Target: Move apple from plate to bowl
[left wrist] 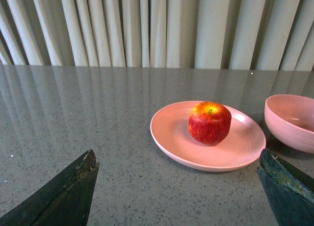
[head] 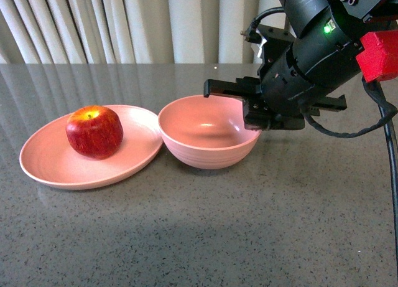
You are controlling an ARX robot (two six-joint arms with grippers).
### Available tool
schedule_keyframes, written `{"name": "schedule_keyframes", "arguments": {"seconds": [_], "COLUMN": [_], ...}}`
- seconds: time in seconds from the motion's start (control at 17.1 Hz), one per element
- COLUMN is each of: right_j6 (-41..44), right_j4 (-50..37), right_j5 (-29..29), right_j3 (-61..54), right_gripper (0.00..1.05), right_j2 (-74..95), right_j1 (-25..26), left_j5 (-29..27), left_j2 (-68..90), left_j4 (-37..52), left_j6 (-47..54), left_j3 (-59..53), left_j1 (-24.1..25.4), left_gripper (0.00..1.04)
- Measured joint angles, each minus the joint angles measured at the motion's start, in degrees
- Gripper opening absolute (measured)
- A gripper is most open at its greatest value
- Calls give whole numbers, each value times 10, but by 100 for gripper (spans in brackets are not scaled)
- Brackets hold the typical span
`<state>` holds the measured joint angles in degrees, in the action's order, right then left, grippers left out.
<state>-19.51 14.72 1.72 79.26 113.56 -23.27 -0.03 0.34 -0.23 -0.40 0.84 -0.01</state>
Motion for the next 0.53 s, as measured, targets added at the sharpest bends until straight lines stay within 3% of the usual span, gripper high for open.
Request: {"name": "schedule_keyframes", "arguments": {"seconds": [0.23,0.29,0.53], "right_j6": [-2,-2,-2], "right_j4": [2,2,8], "right_j5": [-7,-7,11], "right_j3": [-5,-5,-20], "right_gripper": [2,8,61], "right_j2": [9,9,-7], "right_j1": [0,0,1], "left_j5": [0,0,0], "left_j2": [0,0,0], "left_j4": [0,0,0], "left_j6": [0,0,0], "left_j3": [0,0,0], "left_j1": [0,0,0], "left_gripper": [98,98,98]}}
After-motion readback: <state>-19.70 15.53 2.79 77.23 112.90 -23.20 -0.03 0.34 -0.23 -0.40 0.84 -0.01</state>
